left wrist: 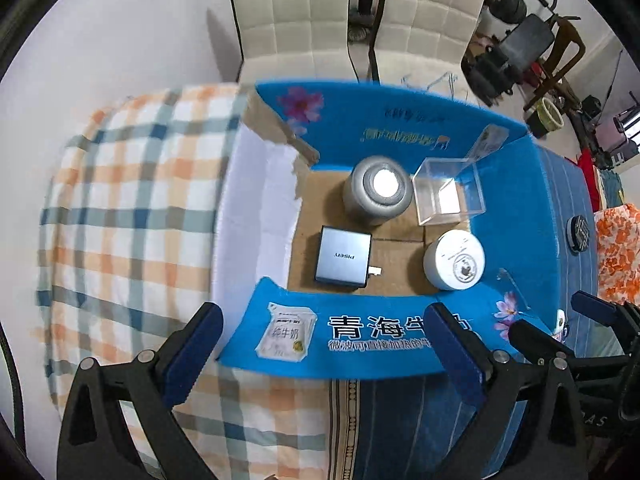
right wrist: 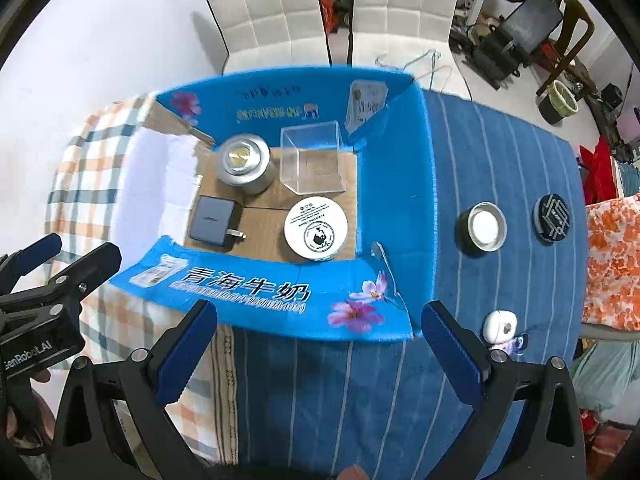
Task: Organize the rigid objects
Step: 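Move the right gripper to the black compact while the left gripper approaches the white-lidded tin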
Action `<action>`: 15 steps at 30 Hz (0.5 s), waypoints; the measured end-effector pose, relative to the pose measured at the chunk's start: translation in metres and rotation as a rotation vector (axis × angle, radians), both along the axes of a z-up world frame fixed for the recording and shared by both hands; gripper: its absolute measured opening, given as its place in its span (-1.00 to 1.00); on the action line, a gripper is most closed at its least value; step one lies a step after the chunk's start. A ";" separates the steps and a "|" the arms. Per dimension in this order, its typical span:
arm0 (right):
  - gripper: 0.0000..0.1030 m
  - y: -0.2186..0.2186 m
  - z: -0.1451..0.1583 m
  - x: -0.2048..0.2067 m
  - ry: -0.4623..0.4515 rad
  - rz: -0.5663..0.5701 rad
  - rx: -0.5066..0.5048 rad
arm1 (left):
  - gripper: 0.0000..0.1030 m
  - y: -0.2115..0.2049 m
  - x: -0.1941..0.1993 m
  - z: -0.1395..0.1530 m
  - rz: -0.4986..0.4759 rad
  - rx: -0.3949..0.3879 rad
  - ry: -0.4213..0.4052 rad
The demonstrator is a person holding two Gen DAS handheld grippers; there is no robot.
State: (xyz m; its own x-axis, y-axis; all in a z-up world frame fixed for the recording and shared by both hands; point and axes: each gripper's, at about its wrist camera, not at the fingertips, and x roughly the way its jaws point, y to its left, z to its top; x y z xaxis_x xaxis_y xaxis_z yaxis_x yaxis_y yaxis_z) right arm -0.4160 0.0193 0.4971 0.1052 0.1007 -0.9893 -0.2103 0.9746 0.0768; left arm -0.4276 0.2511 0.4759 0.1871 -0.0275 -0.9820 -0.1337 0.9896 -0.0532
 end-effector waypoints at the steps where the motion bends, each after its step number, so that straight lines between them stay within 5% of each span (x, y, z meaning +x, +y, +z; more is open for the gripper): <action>1: 1.00 -0.002 0.008 -0.003 -0.010 -0.003 0.002 | 1.00 -0.001 0.000 0.005 -0.005 0.003 -0.012; 15: 1.00 -0.021 0.087 -0.046 -0.119 -0.023 0.086 | 1.00 -0.006 -0.041 0.077 -0.023 0.014 -0.144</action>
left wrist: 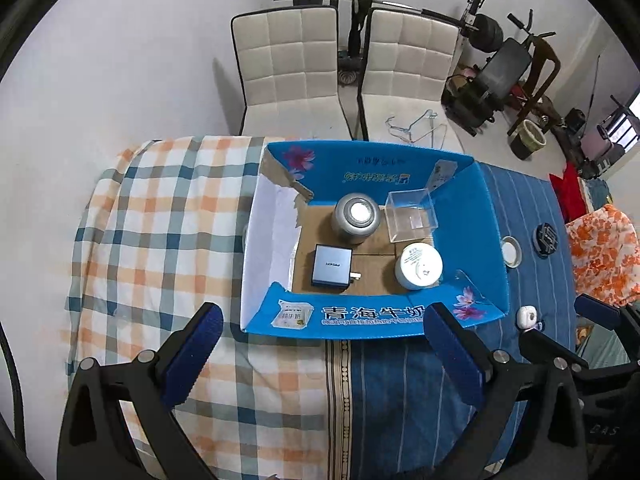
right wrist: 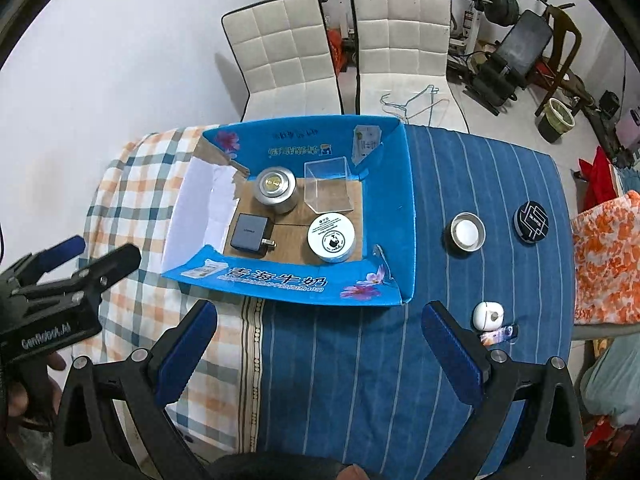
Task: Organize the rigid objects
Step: 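Move the right gripper to the black compact while the left gripper approaches the white-lidded tin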
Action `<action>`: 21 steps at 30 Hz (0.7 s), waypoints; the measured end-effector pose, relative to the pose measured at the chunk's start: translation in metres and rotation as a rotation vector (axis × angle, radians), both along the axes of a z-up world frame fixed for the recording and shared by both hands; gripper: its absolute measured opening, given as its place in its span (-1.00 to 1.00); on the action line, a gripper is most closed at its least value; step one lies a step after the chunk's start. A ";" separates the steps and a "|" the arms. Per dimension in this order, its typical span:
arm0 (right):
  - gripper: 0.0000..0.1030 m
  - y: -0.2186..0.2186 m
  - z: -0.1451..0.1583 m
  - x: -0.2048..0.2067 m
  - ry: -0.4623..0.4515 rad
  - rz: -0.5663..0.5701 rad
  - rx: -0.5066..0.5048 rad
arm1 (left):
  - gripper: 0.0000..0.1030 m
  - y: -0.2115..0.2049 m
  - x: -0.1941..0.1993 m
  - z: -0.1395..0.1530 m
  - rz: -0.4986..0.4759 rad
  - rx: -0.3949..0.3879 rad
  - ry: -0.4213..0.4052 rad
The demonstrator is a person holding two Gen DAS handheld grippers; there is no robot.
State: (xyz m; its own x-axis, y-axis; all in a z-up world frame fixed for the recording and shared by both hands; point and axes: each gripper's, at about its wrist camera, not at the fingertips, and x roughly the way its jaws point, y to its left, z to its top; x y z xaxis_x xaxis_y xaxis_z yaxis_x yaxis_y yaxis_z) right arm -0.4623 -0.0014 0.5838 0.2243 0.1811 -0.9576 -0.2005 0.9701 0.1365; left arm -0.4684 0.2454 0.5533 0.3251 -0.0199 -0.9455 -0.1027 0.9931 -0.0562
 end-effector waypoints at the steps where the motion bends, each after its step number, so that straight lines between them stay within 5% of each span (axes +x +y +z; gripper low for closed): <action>1: 1.00 -0.003 0.002 -0.001 -0.002 -0.012 0.007 | 1.00 0.000 -0.002 0.002 -0.002 0.002 -0.004; 11: 1.00 -0.098 -0.024 0.006 0.046 -0.212 -0.021 | 1.00 -0.033 -0.017 0.001 -0.065 -0.050 0.006; 21: 1.00 -0.278 -0.141 0.031 0.260 -0.496 0.018 | 1.00 -0.156 0.001 -0.033 -0.173 -0.047 0.025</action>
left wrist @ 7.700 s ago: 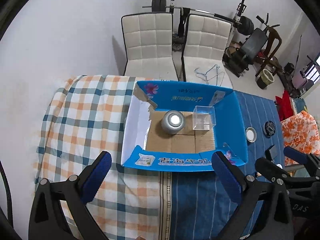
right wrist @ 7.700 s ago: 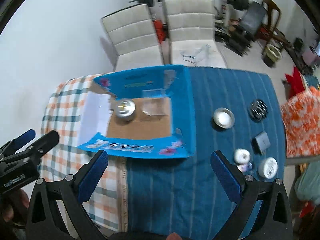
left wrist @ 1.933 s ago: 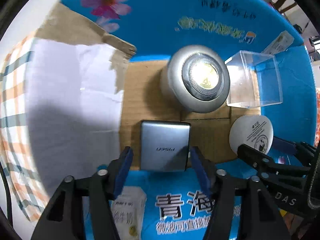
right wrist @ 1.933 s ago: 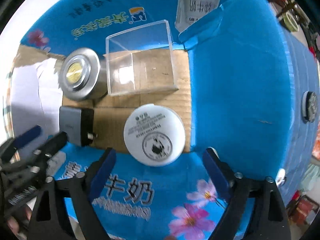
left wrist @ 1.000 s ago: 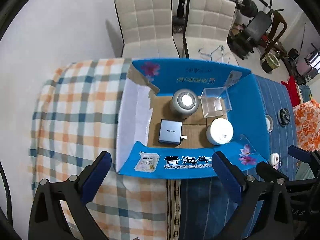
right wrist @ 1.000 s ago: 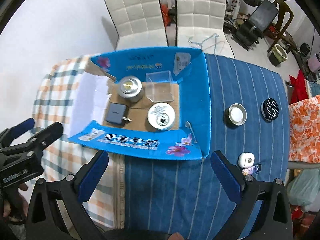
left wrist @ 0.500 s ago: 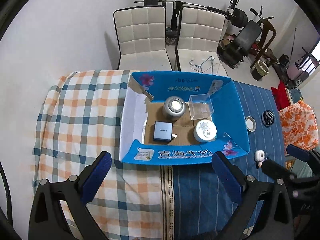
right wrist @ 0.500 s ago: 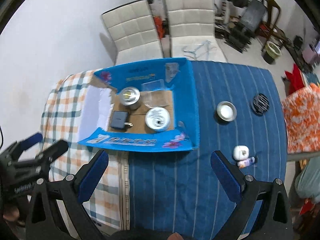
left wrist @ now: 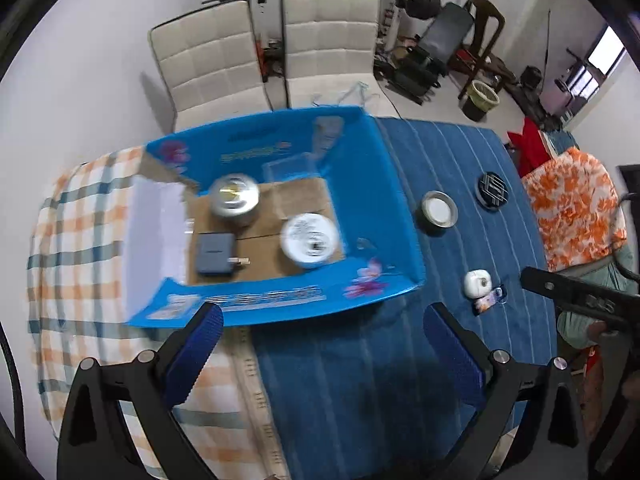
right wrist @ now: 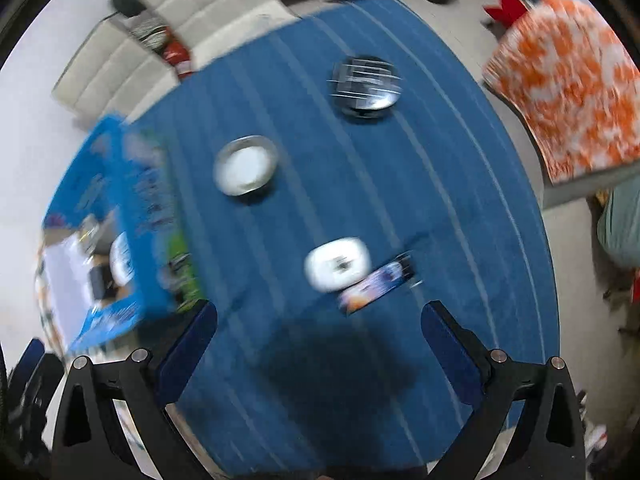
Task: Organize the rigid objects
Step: 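Move the right gripper to the black compact while the left gripper approaches the white-lidded tin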
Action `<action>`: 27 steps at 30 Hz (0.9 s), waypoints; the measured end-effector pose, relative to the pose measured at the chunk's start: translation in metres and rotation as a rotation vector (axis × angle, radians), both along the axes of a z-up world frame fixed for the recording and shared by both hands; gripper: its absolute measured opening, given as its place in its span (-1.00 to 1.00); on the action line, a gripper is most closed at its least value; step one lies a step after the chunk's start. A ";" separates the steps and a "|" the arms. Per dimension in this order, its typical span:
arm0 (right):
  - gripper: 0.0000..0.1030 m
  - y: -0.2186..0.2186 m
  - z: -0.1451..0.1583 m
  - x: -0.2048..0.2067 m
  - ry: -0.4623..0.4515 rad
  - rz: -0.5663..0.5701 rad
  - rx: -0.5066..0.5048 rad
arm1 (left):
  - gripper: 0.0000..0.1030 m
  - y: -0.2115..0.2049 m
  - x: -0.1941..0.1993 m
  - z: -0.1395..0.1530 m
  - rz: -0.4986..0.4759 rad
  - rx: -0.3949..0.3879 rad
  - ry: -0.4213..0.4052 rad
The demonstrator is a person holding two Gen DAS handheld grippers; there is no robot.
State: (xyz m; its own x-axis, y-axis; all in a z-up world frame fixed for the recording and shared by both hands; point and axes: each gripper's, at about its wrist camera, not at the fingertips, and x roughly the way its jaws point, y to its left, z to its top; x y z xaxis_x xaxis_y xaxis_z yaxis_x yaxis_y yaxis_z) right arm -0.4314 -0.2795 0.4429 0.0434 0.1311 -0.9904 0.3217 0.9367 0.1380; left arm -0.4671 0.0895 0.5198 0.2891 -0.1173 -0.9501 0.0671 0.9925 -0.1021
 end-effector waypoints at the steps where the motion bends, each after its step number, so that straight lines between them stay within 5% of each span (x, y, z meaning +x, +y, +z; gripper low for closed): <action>1: 1.00 -0.009 -0.006 0.004 -0.001 -0.013 0.000 | 1.00 -0.013 0.004 -0.005 0.000 -0.006 0.002; 11: 1.00 -0.078 -0.029 0.089 -0.056 -0.018 -0.017 | 1.00 -0.148 0.082 -0.060 -0.062 0.044 0.030; 17: 1.00 -0.090 -0.051 0.133 -0.047 0.061 -0.072 | 1.00 -0.171 0.125 -0.109 0.026 -0.020 0.128; 27: 1.00 -0.086 -0.108 0.177 0.004 0.126 -0.081 | 0.99 -0.195 0.163 -0.181 0.064 0.031 0.236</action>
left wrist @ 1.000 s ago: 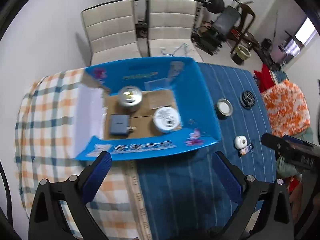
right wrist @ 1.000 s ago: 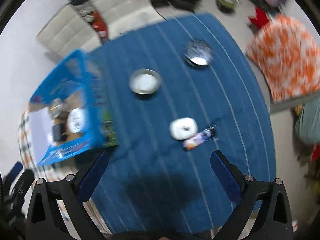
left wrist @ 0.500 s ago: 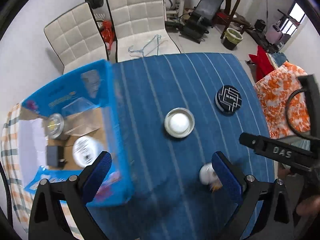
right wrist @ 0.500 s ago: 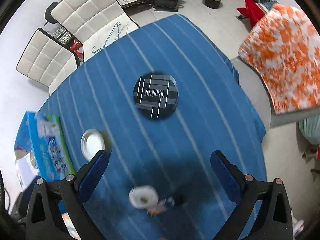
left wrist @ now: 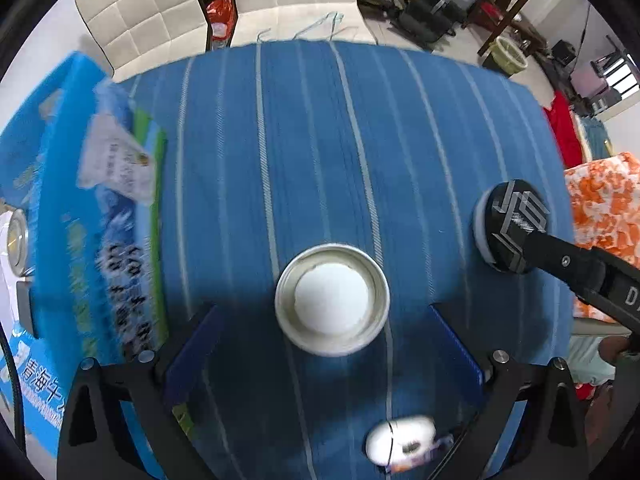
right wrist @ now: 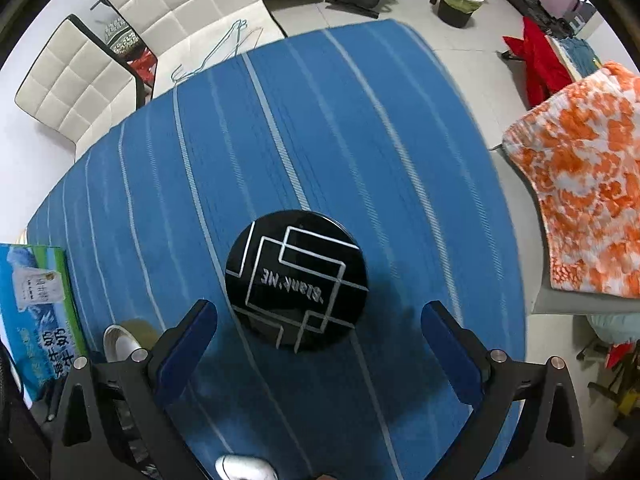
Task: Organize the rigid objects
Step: 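Move the right gripper to the black compact while the left gripper approaches the white-lidded tin, then grasp the white-lidded tin with the left gripper while the right gripper grasps the black compact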
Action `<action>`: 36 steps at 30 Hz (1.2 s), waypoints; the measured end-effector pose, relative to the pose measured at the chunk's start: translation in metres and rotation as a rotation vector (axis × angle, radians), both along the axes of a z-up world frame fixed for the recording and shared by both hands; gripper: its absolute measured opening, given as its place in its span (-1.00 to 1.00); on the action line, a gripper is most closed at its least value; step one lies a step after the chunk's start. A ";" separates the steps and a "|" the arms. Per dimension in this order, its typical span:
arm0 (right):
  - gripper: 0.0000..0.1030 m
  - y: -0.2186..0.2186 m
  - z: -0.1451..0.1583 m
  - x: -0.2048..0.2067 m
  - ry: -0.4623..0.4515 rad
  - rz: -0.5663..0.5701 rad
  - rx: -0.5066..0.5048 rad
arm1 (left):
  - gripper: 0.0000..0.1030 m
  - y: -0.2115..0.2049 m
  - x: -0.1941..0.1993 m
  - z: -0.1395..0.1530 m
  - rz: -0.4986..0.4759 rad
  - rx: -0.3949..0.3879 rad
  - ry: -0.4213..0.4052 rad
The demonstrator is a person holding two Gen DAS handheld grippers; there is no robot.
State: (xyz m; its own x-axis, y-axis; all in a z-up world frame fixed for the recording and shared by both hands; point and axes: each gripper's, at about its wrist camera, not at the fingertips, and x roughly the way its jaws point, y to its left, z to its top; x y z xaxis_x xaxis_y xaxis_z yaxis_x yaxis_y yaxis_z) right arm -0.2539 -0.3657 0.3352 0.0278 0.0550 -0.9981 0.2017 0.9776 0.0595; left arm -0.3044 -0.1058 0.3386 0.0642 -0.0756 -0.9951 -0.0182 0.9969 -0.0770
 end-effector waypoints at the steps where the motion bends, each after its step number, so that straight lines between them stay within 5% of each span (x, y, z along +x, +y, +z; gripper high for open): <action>1: 1.00 0.001 -0.005 0.002 0.004 0.002 -0.001 | 0.99 -0.003 0.002 -0.006 -0.004 0.005 0.013; 4: 1.00 0.000 -0.018 0.008 0.011 0.007 -0.001 | 0.95 -0.010 0.007 -0.021 -0.020 0.025 0.042; 7: 0.96 0.002 -0.026 0.012 0.020 0.010 -0.009 | 0.68 -0.015 0.008 -0.033 -0.028 0.020 0.075; 11: 0.89 0.004 -0.034 0.017 0.021 0.020 -0.041 | 0.68 -0.023 0.008 -0.035 -0.048 0.045 0.061; 15: 0.61 0.015 -0.034 0.019 0.003 0.060 -0.100 | 0.63 -0.027 0.011 -0.034 -0.055 0.045 0.052; 19: 0.50 0.024 -0.034 0.019 0.003 0.071 -0.112 | 0.21 -0.032 0.015 -0.028 -0.062 0.047 0.033; 36: 0.49 0.007 -0.011 -0.061 -0.030 0.105 -0.088 | 0.21 -0.033 -0.009 0.003 -0.088 0.053 -0.022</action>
